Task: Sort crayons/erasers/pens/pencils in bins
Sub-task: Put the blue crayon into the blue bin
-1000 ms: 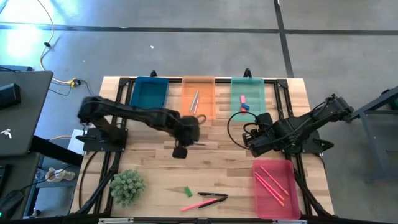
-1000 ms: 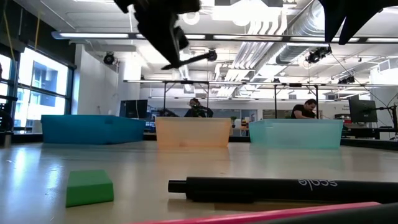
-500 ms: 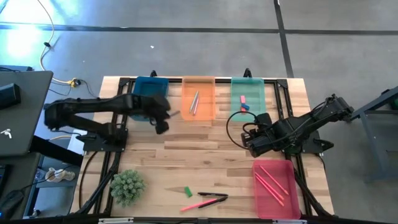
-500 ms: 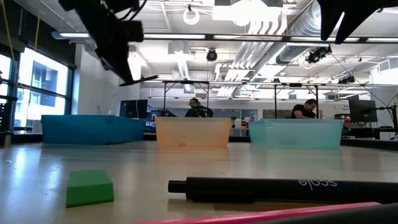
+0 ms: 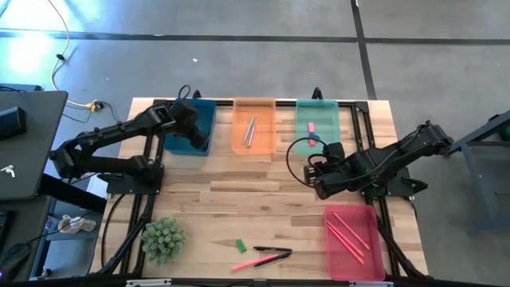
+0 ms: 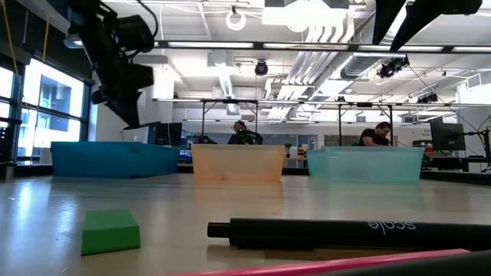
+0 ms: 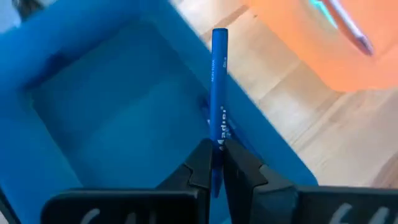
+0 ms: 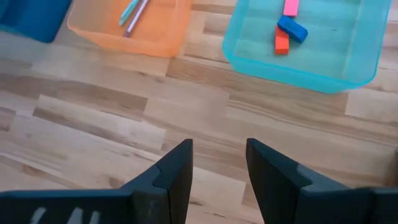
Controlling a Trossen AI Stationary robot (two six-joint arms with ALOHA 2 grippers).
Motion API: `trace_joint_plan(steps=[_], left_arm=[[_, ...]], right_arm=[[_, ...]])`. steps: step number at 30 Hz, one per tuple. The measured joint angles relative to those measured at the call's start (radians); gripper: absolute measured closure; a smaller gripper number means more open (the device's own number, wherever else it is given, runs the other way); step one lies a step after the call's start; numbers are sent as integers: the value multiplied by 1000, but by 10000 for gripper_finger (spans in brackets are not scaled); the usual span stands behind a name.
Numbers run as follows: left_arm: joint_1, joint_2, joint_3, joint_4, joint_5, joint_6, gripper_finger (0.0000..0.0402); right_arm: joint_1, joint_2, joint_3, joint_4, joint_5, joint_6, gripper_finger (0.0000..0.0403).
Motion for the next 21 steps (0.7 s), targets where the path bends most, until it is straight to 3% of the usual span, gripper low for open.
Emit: trace_joint_plan(steps=[10,21], left_arm=[[114,32,-40,-13,71,-16,389],[100,159,-40,4,76,-17,389]], right_arm=[[-38,0,0,6,1,-2,261],[-47,0,0,18,1,-2,261]])
